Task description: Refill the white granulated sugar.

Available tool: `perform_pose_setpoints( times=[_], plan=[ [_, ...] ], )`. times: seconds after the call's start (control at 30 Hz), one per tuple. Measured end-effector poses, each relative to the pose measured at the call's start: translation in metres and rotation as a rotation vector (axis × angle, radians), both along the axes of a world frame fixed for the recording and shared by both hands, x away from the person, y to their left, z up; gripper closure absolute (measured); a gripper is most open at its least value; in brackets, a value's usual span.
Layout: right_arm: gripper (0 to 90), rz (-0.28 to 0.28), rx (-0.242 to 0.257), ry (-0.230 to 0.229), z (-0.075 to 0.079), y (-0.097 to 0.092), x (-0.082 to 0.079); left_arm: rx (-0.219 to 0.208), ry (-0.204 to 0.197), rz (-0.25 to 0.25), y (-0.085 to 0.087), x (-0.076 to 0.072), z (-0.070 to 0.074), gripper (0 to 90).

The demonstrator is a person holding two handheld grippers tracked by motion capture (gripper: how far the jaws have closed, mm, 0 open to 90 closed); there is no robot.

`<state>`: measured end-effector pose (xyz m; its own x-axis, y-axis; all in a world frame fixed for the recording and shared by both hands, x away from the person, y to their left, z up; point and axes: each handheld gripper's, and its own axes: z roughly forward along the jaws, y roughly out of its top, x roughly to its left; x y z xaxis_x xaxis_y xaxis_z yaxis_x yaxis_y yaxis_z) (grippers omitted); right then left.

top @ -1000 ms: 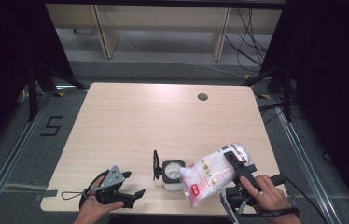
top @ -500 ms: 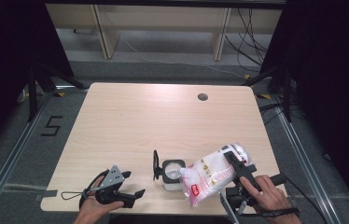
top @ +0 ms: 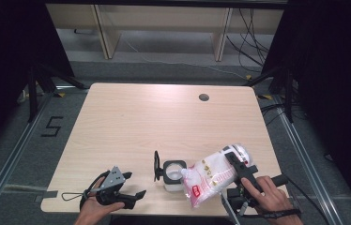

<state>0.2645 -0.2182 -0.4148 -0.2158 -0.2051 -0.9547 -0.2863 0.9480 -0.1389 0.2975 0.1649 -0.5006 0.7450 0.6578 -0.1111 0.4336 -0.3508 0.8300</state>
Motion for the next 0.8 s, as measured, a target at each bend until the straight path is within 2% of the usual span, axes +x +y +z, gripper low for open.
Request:
perform_pose_setpoints(
  times=[0.1, 0.13, 0.2, 0.27, 0.37, 0.4, 0.5, 0.67, 0.73, 0.8],
  plan=[
    [41.1, 0.008, -0.009, -0.002, 0.0006, 0.0004, 0.0007, 0.004, 0.002, 0.001, 0.0, -0.0002, 0.0003, 15.4],
    [41.2, -0.002, 0.01, 0.004, -0.0013, -0.0005, 0.0004, 0.0, 0.0, 0.0, -0.0001, -0.0001, 0.0, 15.4],
    [41.2, -0.002, 0.008, 0.003, -0.0012, -0.0006, 0.0005, 0.0, 0.0, 0.0, -0.0001, 0.0, 0.0, 15.4],
    [41.2, 0.015, -0.034, -0.008, 0.0016, 0.0009, 0.0012, 0.001, 0.0, 0.0, -0.0001, 0.0, 0.0, 15.4],
    [41.2, 0.007, -0.021, -0.002, -0.0002, 0.0002, 0.0006, 0.001, 0.0, 0.0, -0.0001, -0.0001, 0.0, 15.4],
    [41.2, 0.037, -0.016, -0.023, -0.0004, 0.0006, 0.0021, 0.0, 0.0, 0.0, -0.0001, -0.0001, 0.0, 15.4],
    [41.2, 0.045, -0.02, -0.024, -0.0003, 0.0011, 0.0026, -0.001, 0.0, 0.001, -0.0001, 0.0, 0.0, 15.4],
    [41.2, 0.013, 0.012, -0.004, -0.0018, 0.0, 0.0008, 0.005, 0.001, 0.0, 0.0, -0.0001, 0.0003, 15.4],
    [41.2, 0.003, 0.012, 0.0, -0.0023, -0.0005, 0.0005, 0.008, 0.0, -0.001, 0.0001, -0.0001, 0.0004, 15.4],
    [41.2, 0.021, -0.013, -0.007, -0.0005, 0.0002, 0.0017, 0.014, -0.01, -0.011, 0.0006, 0.0007, 0.0005, 15.4]
  ],
)
